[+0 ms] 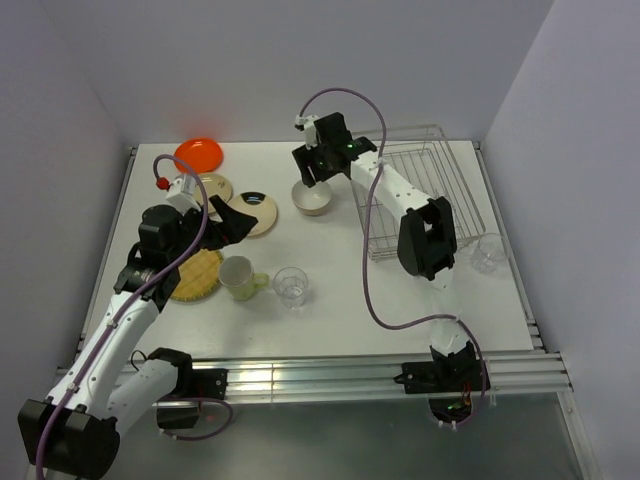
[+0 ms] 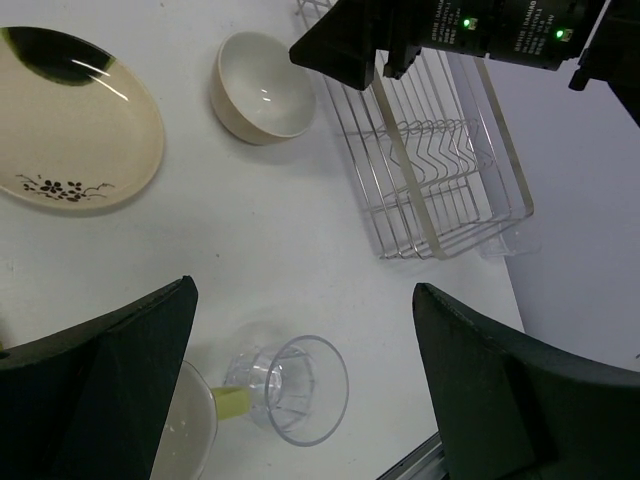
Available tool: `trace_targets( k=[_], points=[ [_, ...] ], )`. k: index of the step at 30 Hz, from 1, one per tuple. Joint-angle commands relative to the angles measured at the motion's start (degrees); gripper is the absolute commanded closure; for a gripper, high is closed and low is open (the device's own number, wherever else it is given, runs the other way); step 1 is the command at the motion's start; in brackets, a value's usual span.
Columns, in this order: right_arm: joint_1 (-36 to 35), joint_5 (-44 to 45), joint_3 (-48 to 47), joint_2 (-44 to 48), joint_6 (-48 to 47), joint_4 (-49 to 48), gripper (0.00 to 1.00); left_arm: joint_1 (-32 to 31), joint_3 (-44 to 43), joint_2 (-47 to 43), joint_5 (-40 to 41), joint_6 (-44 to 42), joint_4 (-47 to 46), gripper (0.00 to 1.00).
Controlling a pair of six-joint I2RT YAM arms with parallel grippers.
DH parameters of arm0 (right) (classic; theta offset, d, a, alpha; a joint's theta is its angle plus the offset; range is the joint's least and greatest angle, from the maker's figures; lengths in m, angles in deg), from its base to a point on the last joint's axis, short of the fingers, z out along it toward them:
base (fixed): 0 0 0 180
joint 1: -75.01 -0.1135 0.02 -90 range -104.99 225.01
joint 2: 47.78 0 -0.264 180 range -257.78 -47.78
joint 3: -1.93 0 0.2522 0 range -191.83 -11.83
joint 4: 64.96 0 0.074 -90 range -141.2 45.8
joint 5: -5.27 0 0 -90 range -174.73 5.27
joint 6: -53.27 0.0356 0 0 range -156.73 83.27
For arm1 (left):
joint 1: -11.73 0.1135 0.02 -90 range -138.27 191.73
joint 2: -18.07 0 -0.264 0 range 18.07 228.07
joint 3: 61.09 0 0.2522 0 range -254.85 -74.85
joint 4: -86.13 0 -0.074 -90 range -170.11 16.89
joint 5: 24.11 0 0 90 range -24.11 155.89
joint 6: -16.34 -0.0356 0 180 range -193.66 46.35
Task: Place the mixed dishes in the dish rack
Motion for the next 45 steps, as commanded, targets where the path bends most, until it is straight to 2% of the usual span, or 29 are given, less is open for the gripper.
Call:
trace_targets(
  k=[1,5,6,7,16,25,27,32,36,41,45],
  points=[
    [0.8,4.6,-4.4,-2.2,1.6,-1.8,0.33,-0.3,-1.5,0.1,1.7,0.5,0.1,0.04],
    [2.7,5.6,-3.0,-3.1,-0.5,-3.6,0.40,-0.3,-1.9,1.5,1.7,0.5,-0.1,0.04],
    [3.0,5.9,-2.8,-3.7,-0.7,-3.6,0.50,-0.3,-2.0,1.7,1.5,0.5,-0.2,0.04],
    [3.2,6.0,-2.8,-4.1,-1.1,-3.6,0.52,-0.4,-1.9,2.4,1.3,0.6,-0.5,0.05],
    [3.5,7.1,-3.5,-8.0,-1.6,-2.0,0.53,-0.9,-3.2,5.4,0.3,0.3,-1.9,0.05],
    [3.4,4.3,-6.6,-11.8,-0.7,0.1,0.54,-1.2,-3.4,6.0,0.0,0.1,-2.1,0.05],
    [3.4,3.5,-7.3,-12.8,-0.4,0.7,0.58,-1.3,-3.4,6.0,-0.3,0.2,-2.1,0.05],
    [3.4,0.3,-7.0,-13.2,0.5,1.1,0.85,-1.6,-3.7,6.3,-0.8,-0.3,-2.0,0.05],
    [3.5,-2.3,-5.0,-10.4,1.4,-1.1,0.98,-1.9,-4.5,6.9,-2.1,-2.2,-2.0,0.05],
    [3.5,-6.9,-6.0,-6.1,2.8,-1.6,1.00,-3.9,-8.0,9.0,-2.2,-7.2,-0.1,0.05],
    [3.6,-12.6,-7.0,-2.7,6.0,-0.3,1.00,-7.0,-10.8,10.6,-0.6,-16.4,1.9,0.05]
  ],
)
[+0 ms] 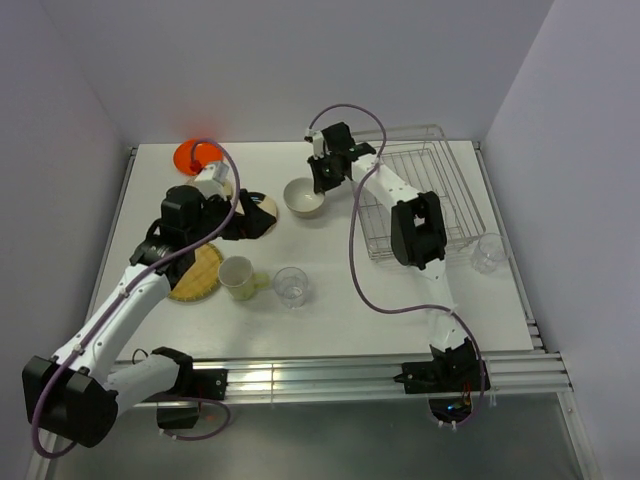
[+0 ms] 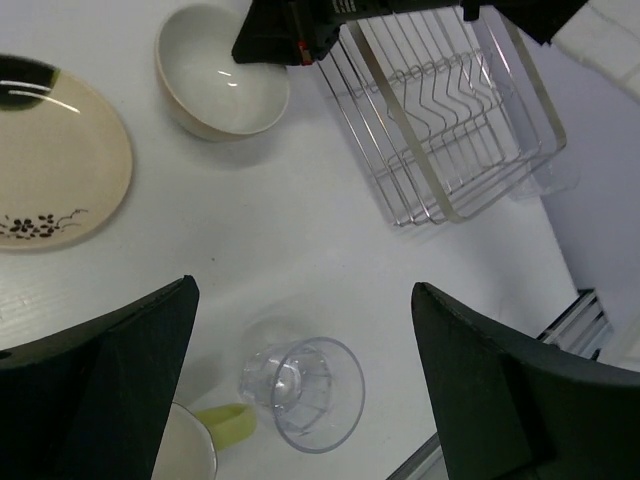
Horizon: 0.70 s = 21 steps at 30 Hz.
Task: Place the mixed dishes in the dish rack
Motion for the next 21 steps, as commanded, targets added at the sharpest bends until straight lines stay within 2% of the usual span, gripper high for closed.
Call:
trace_targets(
  k=[1,8,9,14,17,21],
  points=[
    [0.0,-8.8,-1.9,10.0,3.8,-0.9,1.00,-2.9,-4.7,0.8,0.7,-10.5,0.7,0.06],
    [0.6,-21.2,4.2,19.3,9.4,0.8,1.00,-11.5,-3.8,-1.5,4.1,-29.0,-2.1,0.08],
    [0.6,-22.1,5.6,20.6,9.3,0.7,1.00,-12.5,-3.2,-2.4,4.8,-34.7,-2.4,0.07],
    [0.6,-26.4,13.7,28.1,7.5,0.3,1.00,-16.8,-0.6,-5.1,6.8,-49.1,-2.9,0.01],
    [0.6,-27.3,15.5,30.7,5.3,2.2,1.00,-17.8,1.1,-7.3,7.2,-54.8,-3.2,0.01],
    [0.6,-27.7,18.1,33.6,2.0,3.7,1.00,-18.1,3.4,-10.7,8.7,-57.9,-5.2,0.01]
  ],
)
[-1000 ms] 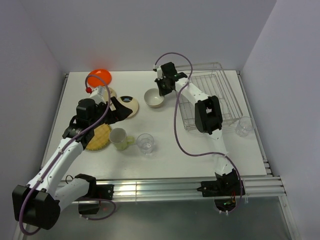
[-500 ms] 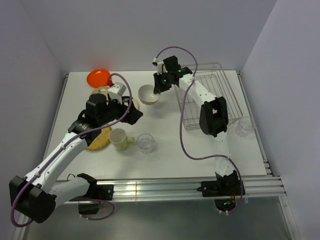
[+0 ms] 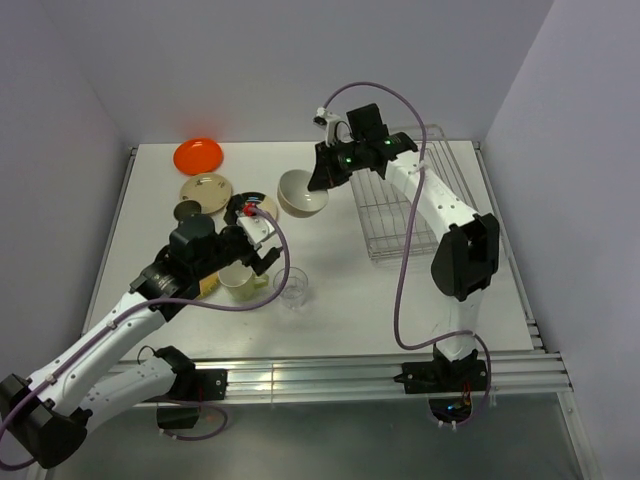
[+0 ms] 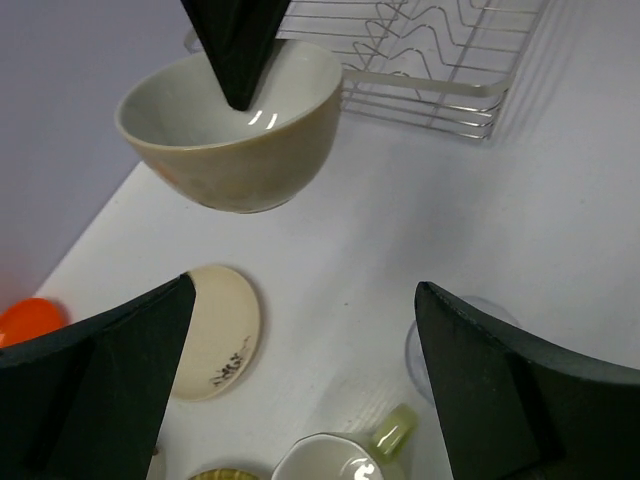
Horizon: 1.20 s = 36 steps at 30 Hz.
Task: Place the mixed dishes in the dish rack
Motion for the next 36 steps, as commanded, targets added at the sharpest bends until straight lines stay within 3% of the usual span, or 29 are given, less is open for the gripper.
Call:
trace_targets(
  k=[1,10,17,22,25,29,31,36],
  points=[
    [0.3,-3.3,2.6,5.5,-2.8,0.6,1.00,-0.3,1.1,-2.5,2.1,-7.5,-3.7,0.01],
    [0.4,-1.3,7.9,11.5,-6.7,-1.2,1.00,-0.3,1.5,-3.4,-1.8,10.2,-8.3,0.02],
    [0.3,-2.2,9.3,12.3,-7.3,-1.4,1.00,-0.3,2.9,-6.6,-1.8,3.9,-5.3,0.01],
    [0.3,-2.5,9.3,12.4,-6.7,-1.7,1.00,-0.3,1.4,-5.3,-1.8,4.1,-3.8,0.01],
    [0.3,-2.1,10.3,13.5,-6.7,-2.7,1.00,-0.3,1.3,-4.3,-0.9,12.7,-6.9,0.01],
    [0.3,-0.5,12.0,15.2,-7.7,-4.0,1.00,-0.3,0.7,-2.2,3.5,33.3,-11.1,0.01],
    [0.3,0.3,13.0,16.1,-8.1,-4.5,1.00,0.0,-0.4,-1.5,4.4,39.0,-12.7,0.01],
    [0.3,1.0,14.0,16.8,-8.8,-5.3,1.00,3.2,-4.4,1.9,4.0,57.4,-12.0,0.01]
  ],
)
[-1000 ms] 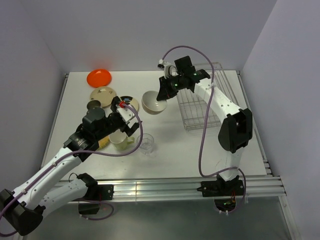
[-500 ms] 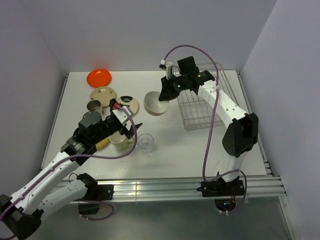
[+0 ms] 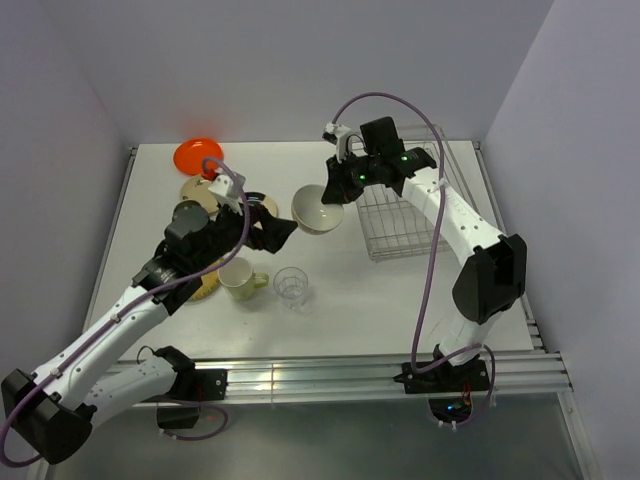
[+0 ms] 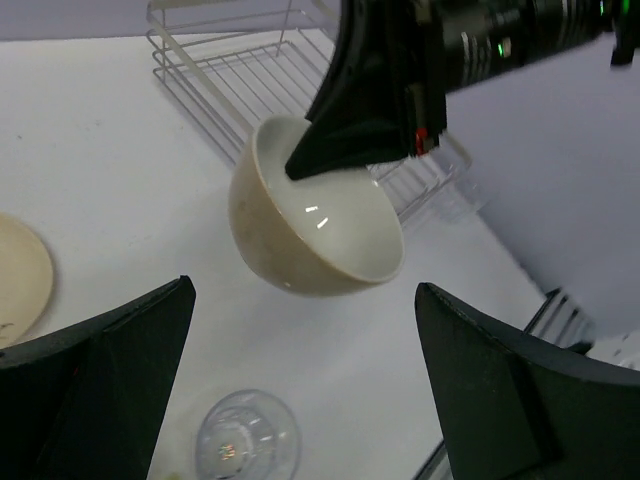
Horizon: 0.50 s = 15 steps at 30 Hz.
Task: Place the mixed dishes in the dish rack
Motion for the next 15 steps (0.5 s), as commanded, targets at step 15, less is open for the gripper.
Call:
trace_targets(
  k=[15],
  points=[
    [0.2,-1.3,0.2,5.2,-0.1,-5.8,1.00,8.2,-4.1,2.5,-11.0,19.8,-4.9,0.07]
  ],
)
